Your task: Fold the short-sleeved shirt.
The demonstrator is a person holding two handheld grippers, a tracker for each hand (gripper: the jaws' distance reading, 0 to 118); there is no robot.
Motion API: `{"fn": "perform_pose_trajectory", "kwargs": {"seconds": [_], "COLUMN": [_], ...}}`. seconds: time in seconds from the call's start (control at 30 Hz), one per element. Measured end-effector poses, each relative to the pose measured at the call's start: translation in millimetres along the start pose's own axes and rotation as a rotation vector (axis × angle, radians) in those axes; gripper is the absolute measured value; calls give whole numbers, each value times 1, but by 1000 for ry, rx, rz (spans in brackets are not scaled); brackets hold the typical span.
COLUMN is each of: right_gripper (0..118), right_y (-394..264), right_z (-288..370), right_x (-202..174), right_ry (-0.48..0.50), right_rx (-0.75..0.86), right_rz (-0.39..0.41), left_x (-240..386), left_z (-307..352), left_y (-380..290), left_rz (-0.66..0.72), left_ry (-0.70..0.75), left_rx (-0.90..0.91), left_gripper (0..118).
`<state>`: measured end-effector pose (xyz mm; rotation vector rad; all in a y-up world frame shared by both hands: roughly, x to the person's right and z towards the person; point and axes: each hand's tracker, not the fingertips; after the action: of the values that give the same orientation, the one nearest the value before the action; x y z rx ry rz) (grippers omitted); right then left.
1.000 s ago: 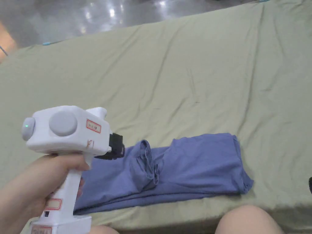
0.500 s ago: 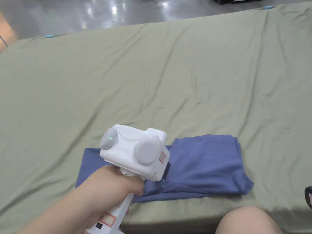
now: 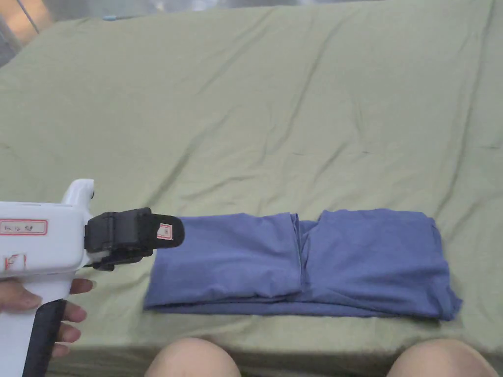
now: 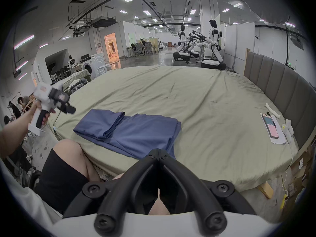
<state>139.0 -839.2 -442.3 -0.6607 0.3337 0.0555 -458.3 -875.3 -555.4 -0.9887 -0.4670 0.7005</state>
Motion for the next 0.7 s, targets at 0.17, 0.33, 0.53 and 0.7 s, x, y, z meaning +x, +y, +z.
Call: {"fn": "perform_pose_trajectory", "kwargs": {"seconds": [0.17, 0.33, 0.53, 0.7], "right_gripper": [0, 0, 0, 0], "right_y": [13, 19, 32, 38], "right_z": [-6, -14, -19, -17], "right_x": [-15, -27, -41, -44], "right_ry": [-3, -4, -12, -4], "right_rx": [6, -21, -34, -19], "right_rz": [3, 17, 41, 48], "left_x": [-75, -85, -66, -38], "left_z": [-47, -77, -87, -57], "left_y": [-7, -10, 4, 13], "left_rz": [326, 333, 172, 37], "left_ry": [-182, -420, -252, -128], "left_rx": [-70, -39, -140, -146], "left_gripper": [114, 99, 8, 8]}}
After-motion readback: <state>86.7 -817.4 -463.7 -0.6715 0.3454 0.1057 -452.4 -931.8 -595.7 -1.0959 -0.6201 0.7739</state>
